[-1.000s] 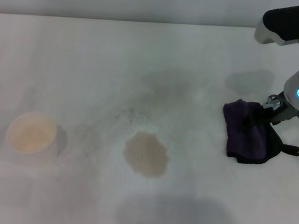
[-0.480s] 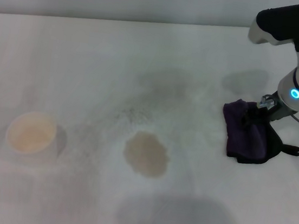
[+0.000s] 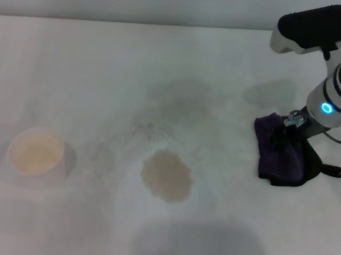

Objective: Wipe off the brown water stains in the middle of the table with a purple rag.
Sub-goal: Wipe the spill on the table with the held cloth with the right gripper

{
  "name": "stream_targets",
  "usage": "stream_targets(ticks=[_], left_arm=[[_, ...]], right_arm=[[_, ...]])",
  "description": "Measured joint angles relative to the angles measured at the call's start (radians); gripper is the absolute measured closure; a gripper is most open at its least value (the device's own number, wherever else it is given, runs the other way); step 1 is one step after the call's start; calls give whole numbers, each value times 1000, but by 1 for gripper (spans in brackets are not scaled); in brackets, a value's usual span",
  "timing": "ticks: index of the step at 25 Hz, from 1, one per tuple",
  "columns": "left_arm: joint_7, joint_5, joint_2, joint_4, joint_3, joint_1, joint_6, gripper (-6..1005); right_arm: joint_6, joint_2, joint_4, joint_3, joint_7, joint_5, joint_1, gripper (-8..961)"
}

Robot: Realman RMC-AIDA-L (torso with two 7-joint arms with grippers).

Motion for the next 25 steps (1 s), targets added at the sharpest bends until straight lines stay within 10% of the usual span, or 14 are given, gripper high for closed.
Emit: stream_targets(ticks=[16,25], left_arm=[[0,0,-2,-1,0,1,0,107],[0,6,-6,6,0,-5,0,107]], right_arm=[[-6,-2,18,-18,-10,26,5,853],[-65,3,-24,-237,0,243,97,866]])
